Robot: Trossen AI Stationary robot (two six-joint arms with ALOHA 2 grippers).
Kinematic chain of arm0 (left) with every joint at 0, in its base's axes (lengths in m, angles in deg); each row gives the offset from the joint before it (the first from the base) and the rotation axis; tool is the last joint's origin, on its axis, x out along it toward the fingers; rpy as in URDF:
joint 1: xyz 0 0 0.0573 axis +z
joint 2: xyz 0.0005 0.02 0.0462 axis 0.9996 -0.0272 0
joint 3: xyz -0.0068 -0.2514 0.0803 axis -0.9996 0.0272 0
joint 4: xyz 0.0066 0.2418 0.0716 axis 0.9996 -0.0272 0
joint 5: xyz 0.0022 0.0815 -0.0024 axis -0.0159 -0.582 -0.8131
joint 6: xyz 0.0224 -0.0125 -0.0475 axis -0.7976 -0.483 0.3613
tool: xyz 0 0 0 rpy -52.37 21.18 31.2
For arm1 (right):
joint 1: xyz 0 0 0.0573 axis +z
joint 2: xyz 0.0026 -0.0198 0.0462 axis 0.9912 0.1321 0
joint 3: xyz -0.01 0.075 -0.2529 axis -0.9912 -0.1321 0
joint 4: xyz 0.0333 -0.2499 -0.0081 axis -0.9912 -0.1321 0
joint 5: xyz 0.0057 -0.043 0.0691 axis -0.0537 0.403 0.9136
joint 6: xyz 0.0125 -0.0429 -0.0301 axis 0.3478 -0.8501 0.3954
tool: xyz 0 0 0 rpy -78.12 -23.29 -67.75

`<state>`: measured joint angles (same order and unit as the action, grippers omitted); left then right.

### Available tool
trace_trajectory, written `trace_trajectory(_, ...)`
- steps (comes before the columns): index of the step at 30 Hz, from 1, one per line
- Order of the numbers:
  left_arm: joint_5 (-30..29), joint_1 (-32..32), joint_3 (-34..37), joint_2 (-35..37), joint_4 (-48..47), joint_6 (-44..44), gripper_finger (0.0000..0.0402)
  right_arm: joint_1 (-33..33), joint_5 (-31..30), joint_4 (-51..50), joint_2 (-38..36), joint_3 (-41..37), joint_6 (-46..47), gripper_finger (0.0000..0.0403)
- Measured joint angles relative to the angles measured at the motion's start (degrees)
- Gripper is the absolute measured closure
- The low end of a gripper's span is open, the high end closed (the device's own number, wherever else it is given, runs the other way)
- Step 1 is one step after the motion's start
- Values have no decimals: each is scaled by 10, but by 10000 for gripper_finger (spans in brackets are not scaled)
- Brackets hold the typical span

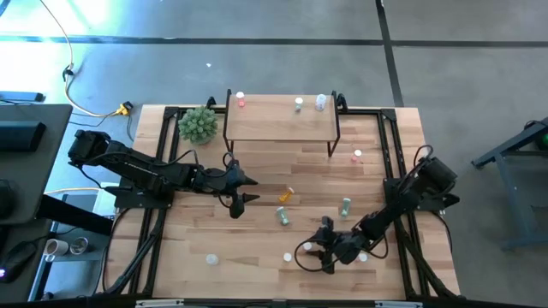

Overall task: Pick and place medicine bottles onto shelf by color
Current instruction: Put the bottom right orange pill bottle on the shelf

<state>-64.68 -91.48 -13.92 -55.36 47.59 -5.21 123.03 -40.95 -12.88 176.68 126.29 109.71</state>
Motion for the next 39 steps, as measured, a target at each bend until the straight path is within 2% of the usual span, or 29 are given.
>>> trace_trajectory(10,0,0,0,0,0,0,177,0,-10,18,21,0,11,225)
trace_trajectory(20,0,0,0,0,0,0,177,0,-13,19,21,0,10,312)
trace_trajectory(28,0,0,0,0,0,0,177,-1,-11,19,21,3,39,322)
trace_trajectory(33,25,7,-44,0,-46,-22,177,-20,-2,18,13,9,56,321)
trace_trajectory(39,34,25,-120,0,-160,-66,177,-68,23,7,-16,9,40,321)
